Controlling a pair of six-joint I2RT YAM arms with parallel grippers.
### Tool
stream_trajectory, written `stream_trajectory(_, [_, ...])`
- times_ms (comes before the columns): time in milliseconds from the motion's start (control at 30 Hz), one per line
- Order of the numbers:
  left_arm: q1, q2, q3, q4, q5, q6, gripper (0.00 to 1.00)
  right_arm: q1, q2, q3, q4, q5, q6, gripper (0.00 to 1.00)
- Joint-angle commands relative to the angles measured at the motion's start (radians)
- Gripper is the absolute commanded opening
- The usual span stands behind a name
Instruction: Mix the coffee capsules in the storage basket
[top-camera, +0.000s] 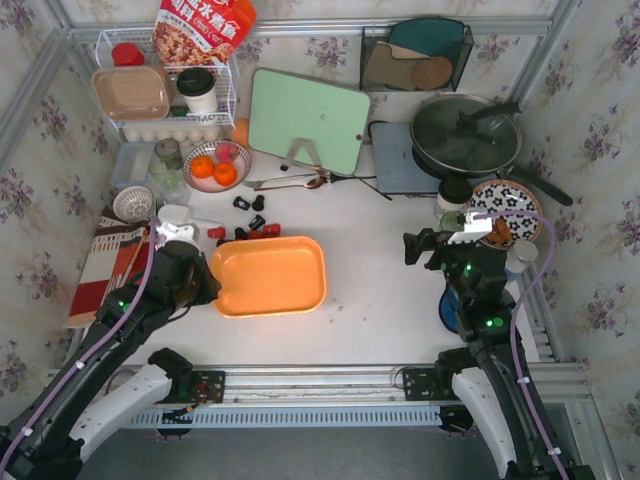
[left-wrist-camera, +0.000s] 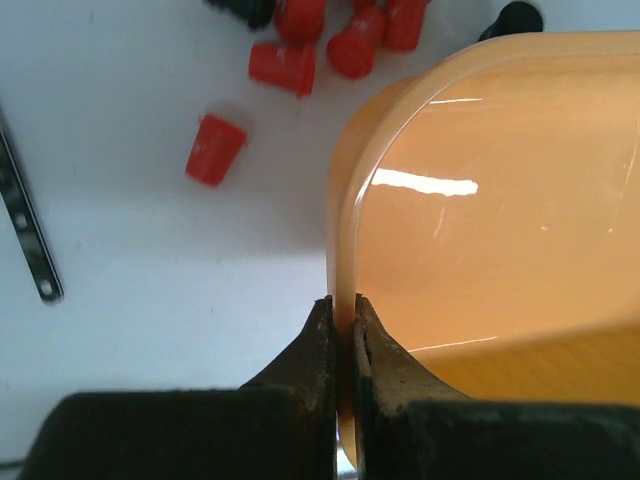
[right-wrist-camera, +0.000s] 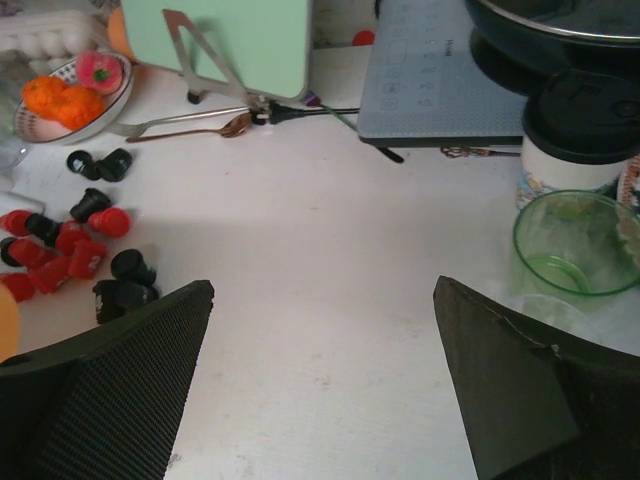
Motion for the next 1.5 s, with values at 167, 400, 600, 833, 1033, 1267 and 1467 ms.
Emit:
stream_trajectory(167, [-0.007,0.077,-0.009,0.452,-0.013,0.231,0.0,0.153,0.083,0.092,-0.049,0.009,-0.053,1.0])
stream_trajectory(400, [-0.036,0.175,-0.009,0.629,-0.004,0.254,0.0,0.431,0.251,0.248,-0.074,0.181,0.054,0.98])
stream_trajectory(600, [-0.09,0.212,0.011,0.66,-0.091,0.236,0.0,0.7,0.413,0.338,-0.032,0.511,0.17,0.97])
stream_trajectory(833, [-0.14,0.193,0.014,0.65,-0.191,0.238,0.0,0.767,0.492,0.353,-0.012,0.672,0.28,0.82])
stream_trajectory(1033, [-0.162,0.182,0.005,0.652,-0.209,0.232,0.0,0.77,0.516,0.36,-0.05,0.692,0.327,0.73])
stream_trajectory(1267, [-0.173,0.181,0.004,0.63,-0.244,0.205,0.0,0.803,0.582,0.359,-0.049,0.658,0.398,0.63])
stream_trajectory(1467, [-0.177,0.155,-0.005,0.614,-0.251,0.2,0.0,0.821,0.616,0.367,-0.046,0.655,0.41,0.42])
